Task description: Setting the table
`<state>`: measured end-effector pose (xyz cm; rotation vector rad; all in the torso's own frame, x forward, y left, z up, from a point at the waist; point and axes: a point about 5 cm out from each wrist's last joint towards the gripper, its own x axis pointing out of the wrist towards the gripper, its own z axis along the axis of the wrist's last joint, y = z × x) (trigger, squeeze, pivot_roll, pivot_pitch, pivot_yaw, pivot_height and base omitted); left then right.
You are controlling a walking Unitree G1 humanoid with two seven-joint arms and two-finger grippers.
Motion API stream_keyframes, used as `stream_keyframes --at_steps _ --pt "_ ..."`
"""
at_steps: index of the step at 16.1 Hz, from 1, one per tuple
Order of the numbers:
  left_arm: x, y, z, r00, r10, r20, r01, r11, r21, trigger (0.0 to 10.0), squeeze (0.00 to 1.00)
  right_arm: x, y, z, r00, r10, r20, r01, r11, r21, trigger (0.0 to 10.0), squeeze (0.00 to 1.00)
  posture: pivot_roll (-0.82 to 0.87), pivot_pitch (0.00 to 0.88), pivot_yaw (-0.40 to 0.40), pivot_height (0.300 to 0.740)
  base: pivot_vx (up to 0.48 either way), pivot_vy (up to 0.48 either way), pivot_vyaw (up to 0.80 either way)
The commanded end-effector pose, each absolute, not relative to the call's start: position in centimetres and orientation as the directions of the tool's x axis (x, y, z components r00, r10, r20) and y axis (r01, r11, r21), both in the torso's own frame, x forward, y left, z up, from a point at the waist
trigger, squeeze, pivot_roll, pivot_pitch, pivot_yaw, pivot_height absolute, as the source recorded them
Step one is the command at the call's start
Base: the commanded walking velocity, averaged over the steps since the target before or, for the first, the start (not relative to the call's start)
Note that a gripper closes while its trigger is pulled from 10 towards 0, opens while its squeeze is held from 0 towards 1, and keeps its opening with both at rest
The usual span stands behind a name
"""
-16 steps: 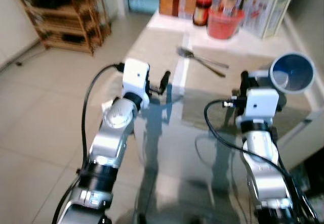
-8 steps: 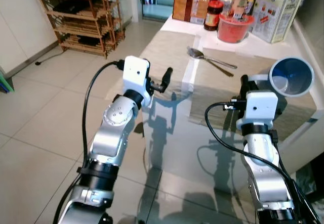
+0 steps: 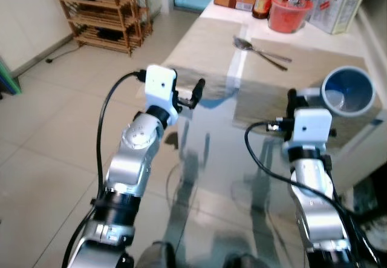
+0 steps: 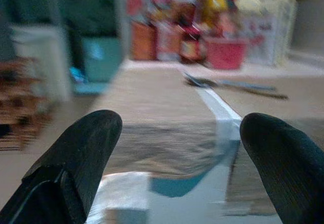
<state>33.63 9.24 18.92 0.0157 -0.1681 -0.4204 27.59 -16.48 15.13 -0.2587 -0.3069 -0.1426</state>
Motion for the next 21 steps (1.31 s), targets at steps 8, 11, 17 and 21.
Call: stream_keyframes --at_steps 8,11,17,21 --pt "33.59 9.12 19.07 0.887 -0.429 0.170 0.424 0.903 0.070 10.0 0.00 27.84 -16.35 15.38 0.948 -0.095 0.305 0.168 0.960 -0.225 0.0 0.00 0.03 0.000 0.018 0.740 0.000 -0.036 -0.38" --pt "33.67 9.14 19.02 0.889 -0.427 0.167 0.421 0.904 0.071 10.0 0.00 27.84 -16.39 15.46 0.945 -0.097 0.314 0.175 0.957 -0.232 0.0 0.00 0.03 0.000 0.020 0.740 0.000 -0.480 -0.25" --pt "33.96 9.40 18.72 0.908 -0.392 0.146 0.383 0.920 0.086 10.0 0.00 27.89 -16.38 15.48 0.944 -0.095 0.315 0.175 0.956 -0.237 0.0 0.00 0.03 0.000 0.021 0.740 0.000 -0.470 0.00" --pt "33.69 8.74 18.31 0.910 -0.392 0.135 0.385 0.920 0.071 10.0 0.00 27.72 -16.66 15.05 0.952 -0.088 0.292 0.164 0.955 -0.247 0.0 0.00 0.02 0.000 0.017 0.740 0.000 -0.458 0.00"
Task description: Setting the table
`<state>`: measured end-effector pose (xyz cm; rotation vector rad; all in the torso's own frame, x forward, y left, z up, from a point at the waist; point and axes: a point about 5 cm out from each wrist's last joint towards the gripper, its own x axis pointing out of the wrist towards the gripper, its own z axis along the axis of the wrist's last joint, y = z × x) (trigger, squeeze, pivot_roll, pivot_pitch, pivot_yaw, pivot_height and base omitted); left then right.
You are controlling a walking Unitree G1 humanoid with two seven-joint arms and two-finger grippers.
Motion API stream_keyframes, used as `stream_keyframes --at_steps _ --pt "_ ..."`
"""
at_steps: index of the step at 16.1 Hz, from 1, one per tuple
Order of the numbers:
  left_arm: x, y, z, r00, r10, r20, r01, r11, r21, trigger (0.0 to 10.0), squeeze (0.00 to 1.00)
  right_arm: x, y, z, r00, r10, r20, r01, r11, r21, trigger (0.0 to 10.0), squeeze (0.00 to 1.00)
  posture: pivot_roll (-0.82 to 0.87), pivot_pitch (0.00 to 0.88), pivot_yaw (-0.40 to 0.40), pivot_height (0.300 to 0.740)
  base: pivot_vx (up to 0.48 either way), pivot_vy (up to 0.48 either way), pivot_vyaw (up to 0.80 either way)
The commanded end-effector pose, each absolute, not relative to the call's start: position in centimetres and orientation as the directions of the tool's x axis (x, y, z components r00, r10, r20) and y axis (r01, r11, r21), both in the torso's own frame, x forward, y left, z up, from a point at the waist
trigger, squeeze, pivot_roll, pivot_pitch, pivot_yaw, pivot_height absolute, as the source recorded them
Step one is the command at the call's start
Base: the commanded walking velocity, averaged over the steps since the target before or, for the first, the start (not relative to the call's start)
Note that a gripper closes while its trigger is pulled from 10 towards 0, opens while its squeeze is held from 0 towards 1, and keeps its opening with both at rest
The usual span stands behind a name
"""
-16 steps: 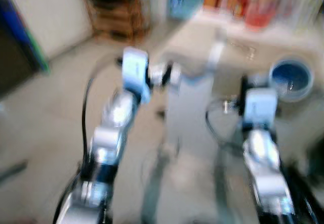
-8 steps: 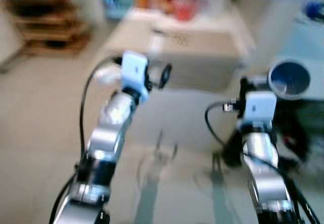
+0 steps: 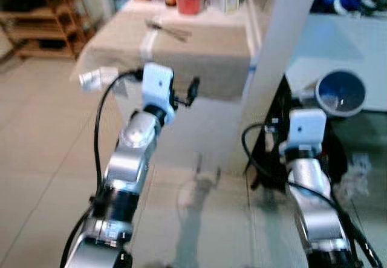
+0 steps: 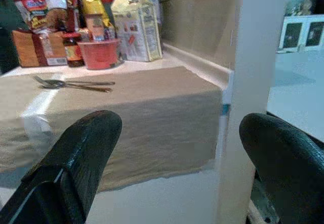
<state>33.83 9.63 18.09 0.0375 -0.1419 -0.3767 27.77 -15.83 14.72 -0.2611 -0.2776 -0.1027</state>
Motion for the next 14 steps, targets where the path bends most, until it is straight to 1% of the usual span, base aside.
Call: stream_keyframes --at_steps 1,7,14 --pt "33.69 8.64 18.28 0.910 -0.393 0.133 0.386 0.919 0.074 10.0 0.00 27.74 -16.62 15.04 0.953 -0.084 0.292 0.160 0.956 -0.247 0.0 0.00 0.02 0.000 0.015 0.740 0.000 -0.461 0.00" --pt "33.53 8.23 17.85 0.921 -0.369 0.126 0.363 0.929 0.071 10.0 0.00 27.81 -16.68 14.90 0.960 -0.048 0.277 0.127 0.953 -0.276 0.0 0.00 0.02 0.000 -0.014 0.740 0.000 -0.456 0.00" --pt "33.92 8.93 17.59 0.945 -0.308 0.108 0.299 0.950 0.089 10.0 0.00 28.13 -16.39 14.72 0.964 -0.029 0.265 0.105 0.955 -0.277 0.0 0.00 0.04 0.000 -0.026 0.740 0.000 -0.451 0.00"
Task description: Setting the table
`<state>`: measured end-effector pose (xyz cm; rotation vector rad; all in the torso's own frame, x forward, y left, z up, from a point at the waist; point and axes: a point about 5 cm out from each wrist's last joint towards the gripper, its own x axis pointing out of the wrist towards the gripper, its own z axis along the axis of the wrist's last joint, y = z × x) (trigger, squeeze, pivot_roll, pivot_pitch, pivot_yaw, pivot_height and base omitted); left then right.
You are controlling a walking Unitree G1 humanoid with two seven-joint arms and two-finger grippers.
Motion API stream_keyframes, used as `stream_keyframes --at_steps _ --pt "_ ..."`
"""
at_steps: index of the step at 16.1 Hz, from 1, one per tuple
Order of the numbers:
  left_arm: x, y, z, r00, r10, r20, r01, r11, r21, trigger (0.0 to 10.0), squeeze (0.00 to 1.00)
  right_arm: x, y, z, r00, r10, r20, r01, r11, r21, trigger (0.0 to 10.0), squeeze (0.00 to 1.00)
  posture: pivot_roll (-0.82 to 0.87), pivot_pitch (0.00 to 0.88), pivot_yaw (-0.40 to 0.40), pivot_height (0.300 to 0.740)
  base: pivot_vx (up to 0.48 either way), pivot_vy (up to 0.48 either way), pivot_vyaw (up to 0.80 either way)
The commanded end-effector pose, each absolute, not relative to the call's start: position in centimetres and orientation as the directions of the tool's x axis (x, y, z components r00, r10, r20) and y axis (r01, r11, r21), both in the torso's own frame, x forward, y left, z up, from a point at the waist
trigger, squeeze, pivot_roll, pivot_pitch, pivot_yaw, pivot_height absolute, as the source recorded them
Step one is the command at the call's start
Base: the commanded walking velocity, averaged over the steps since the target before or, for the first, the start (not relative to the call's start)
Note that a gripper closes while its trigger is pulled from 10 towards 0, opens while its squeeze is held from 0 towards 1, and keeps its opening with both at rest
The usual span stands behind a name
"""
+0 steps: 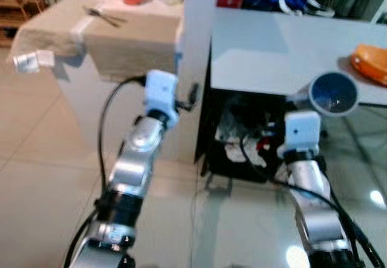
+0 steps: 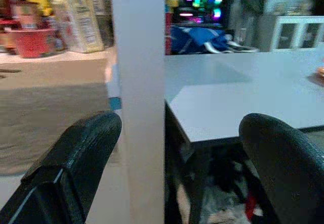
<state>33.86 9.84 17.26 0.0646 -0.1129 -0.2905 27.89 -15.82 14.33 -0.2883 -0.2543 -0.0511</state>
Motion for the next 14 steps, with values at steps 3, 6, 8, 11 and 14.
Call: stream_keyframes --at_steps 3,6,8,11,14 --pt "34.23 9.16 17.65 0.955 -0.277 0.107 0.267 0.959 0.098 10.0 0.00 28.37 -16.27 14.73 0.964 -0.021 0.266 0.098 0.956 -0.278 0.0 0.00 0.04 0.000 -0.027 0.740 0.000 -0.451 0.00" --pt "34.53 9.46 17.92 0.967 -0.232 0.109 0.221 0.970 0.105 10.0 0.00 28.45 -16.33 14.94 0.963 -0.017 0.270 0.096 0.955 -0.282 0.0 0.00 0.04 0.000 -0.027 0.740 0.000 -0.453 0.00" --pt "34.64 9.50 17.86 0.970 -0.218 0.105 0.207 0.973 0.102 10.0 0.00 28.33 -16.46 14.87 0.963 -0.016 0.269 0.095 0.954 -0.285 0.0 0.00 0.04 0.000 -0.034 0.740 0.000 -0.454 0.00" --pt "34.64 9.44 17.88 0.972 -0.209 0.108 0.197 0.974 0.114 10.0 0.00 28.26 -16.48 14.74 0.965 -0.014 0.263 0.093 0.953 -0.288 0.0 0.00 0.03 0.000 -0.034 0.740 0.000 -0.450 0.00" --pt "34.81 9.88 18.04 0.976 -0.189 0.111 0.176 0.977 0.119 10.0 0.00 28.08 -16.41 14.74 0.964 -0.016 0.265 0.094 0.954 -0.284 0.0 0.00 0.03 0.000 -0.022 0.740 0.000 -0.454 0.00"
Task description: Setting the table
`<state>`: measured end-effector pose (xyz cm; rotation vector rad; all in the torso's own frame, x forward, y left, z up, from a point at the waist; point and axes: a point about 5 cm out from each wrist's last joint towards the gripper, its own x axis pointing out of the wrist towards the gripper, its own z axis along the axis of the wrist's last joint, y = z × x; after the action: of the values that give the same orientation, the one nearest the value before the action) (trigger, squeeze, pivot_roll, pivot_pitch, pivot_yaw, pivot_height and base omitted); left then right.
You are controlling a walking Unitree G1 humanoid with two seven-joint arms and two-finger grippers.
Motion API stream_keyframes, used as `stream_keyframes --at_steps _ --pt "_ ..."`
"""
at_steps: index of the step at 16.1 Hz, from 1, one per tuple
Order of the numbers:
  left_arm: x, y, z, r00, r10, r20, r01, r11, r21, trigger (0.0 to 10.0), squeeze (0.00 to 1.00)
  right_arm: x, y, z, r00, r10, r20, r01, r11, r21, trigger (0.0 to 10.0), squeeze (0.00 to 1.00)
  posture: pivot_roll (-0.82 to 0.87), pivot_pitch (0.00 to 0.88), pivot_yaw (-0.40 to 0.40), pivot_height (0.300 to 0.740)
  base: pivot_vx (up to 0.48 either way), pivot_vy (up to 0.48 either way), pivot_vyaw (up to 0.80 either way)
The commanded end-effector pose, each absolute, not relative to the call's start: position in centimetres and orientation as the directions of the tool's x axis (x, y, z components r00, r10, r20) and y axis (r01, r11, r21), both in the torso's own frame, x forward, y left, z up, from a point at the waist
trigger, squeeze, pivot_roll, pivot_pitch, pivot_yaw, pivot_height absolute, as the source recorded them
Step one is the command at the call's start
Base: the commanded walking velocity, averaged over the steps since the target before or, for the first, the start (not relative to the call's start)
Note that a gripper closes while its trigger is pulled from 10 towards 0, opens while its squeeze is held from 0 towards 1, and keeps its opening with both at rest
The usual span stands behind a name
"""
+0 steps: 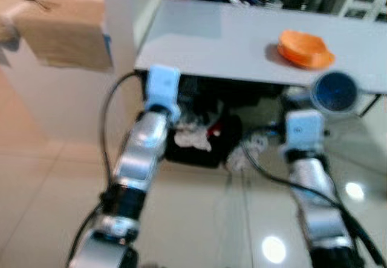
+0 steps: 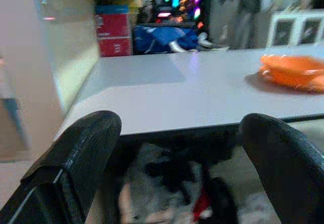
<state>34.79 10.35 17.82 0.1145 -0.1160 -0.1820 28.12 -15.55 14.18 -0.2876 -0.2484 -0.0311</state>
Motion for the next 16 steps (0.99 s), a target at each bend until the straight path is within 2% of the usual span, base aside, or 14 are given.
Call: stream_keyframes --at_steps 1,5,10,12,16 --pt "34.8 10.0 18.1 0.976 -0.184 0.116 0.170 0.977 0.125 10.0 0.00 28.0 -16.5 14.7 0.964 -0.019 0.265 0.097 0.954 -0.284 0.0 0.00 0.03 0.000 -0.017 0.740 0.000 -0.454 0.00" --pt "35.0 10.7 17.9 0.980 -0.168 0.103 0.153 0.978 0.139 10.0 0.00 27.5 -16.9 14.2 0.967 -0.032 0.252 0.107 0.952 -0.288 0.0 0.00 0.03 0.000 -0.010 0.740 0.000 -0.456 0.00" --pt "35.1 10.3 17.7 0.978 -0.184 0.099 0.169 0.976 0.137 10.0 0.00 26.3 -17.4 13.7 0.969 -0.043 0.243 0.115 0.950 -0.291 0.0 0.00 0.01 0.000 0.003 0.740 0.000 -0.455 0.00" --pt "35.3 10.1 17.6 0.980 -0.179 0.092 0.163 0.973 0.161 10.0 0.00 25.6 -17.7 13.4 0.970 -0.056 0.236 0.126 0.948 -0.291 0.0 0.00 0.00 0.000 0.011 0.740 0.000 0.000 0.00" --pt "35.6 10.0 17.4 0.982 -0.175 0.072 0.165 0.978 0.127 10.0 0.00 25.1 -17.0 13.6 0.968 -0.030 0.248 0.101 0.954 -0.282 0.0 0.00 -0.01 0.000 0.017 0.740 0.457 0.000 0.00"
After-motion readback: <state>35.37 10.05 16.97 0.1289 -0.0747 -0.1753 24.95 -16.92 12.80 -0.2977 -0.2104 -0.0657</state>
